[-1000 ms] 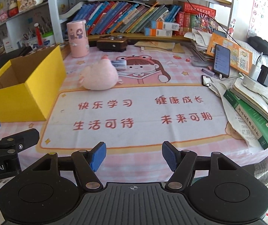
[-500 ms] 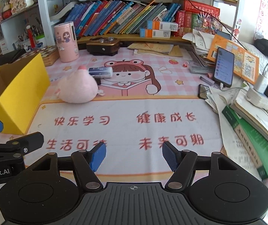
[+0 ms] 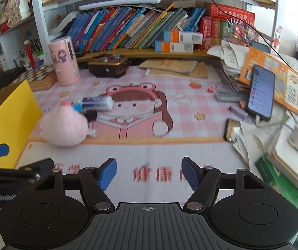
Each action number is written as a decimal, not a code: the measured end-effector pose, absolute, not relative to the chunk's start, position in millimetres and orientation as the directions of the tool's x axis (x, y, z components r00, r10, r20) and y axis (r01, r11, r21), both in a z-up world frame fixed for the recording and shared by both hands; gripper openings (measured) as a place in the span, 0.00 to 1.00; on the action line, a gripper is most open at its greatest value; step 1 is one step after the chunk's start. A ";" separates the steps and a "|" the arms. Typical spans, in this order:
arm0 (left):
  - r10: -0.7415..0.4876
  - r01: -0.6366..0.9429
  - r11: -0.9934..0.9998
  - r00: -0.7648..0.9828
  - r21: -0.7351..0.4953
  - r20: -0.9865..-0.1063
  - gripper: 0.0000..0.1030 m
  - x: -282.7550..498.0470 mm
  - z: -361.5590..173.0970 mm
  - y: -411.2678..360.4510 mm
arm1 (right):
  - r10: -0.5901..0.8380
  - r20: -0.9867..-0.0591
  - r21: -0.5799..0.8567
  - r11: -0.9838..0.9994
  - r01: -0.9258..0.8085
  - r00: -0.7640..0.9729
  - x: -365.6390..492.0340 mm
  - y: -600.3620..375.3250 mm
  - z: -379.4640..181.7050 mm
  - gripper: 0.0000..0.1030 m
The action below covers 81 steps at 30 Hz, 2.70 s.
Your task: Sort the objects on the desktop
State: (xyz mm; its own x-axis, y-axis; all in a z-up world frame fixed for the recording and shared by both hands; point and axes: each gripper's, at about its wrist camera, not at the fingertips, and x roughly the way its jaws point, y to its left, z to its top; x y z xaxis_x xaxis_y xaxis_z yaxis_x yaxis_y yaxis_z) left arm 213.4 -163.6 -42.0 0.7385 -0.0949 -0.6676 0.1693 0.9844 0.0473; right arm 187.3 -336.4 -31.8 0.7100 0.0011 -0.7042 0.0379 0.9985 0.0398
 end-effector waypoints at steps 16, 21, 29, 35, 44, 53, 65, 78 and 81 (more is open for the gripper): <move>0.067 0.155 0.942 0.783 0.298 -0.619 1.00 299.5 -88.2 -208.9 | 0.051 -0.694 0.064 0.998 -0.009 0.718 243.2 -343.9 -30.4 0.72; 0.132 0.165 0.893 0.794 0.419 -0.594 1.00 309.1 -99.9 -215.8 | 0.057 -0.701 0.069 0.998 -0.011 0.711 248.4 -345.7 -32.6 0.72; 0.060 0.162 0.931 0.814 0.326 -0.577 0.63 298.2 -73.3 -187.0 | 0.081 -0.710 0.083 0.996 -0.032 0.699 259.9 -339.4 -40.0 0.72; 0.021 0.125 0.970 0.811 0.207 -0.585 0.61 253.4 -41.3 -154.9 | 0.123 -0.704 0.092 0.992 -0.083 0.699 278.7 -324.1 -48.0 0.72; 0.026 0.034 0.995 0.825 0.096 -0.565 0.61 191.1 -1.9 -122.9 | 0.244 -0.688 0.091 0.963 -0.252 0.684 315.4 -272.4 -80.0 0.71; 0.063 -0.014 0.996 0.818 0.089 -0.571 0.61 172.0 6.9 -110.8 | 0.170 -0.695 0.027 0.977 -0.210 0.699 339.9 -230.4 -109.5 0.61; 0.039 0.003 0.997 0.823 0.072 -0.567 0.61 165.8 10.7 -114.5 | 0.169 -0.664 0.025 0.979 -0.205 0.728 335.8 -230.1 -108.3 0.38; -0.060 0.066 0.998 0.847 -0.009 -0.528 0.61 155.1 15.3 -120.9 | 0.225 -0.640 0.110 0.973 -0.203 0.735 271.0 -284.1 -56.0 0.38; -0.089 0.086 0.996 0.850 -0.030 -0.520 0.61 149.4 15.9 -120.5 | 0.234 -0.629 0.120 0.971 -0.205 0.742 252.8 -290.4 -43.3 0.38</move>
State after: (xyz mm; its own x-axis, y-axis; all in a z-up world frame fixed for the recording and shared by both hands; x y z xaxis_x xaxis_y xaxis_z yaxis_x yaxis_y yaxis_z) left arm 149.4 -120.5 15.9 0.8496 -0.0892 -0.5198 0.0861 0.9958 -0.0301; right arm 252.8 -290.4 -43.3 0.7416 0.2339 -0.6288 -0.2047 0.9714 0.1200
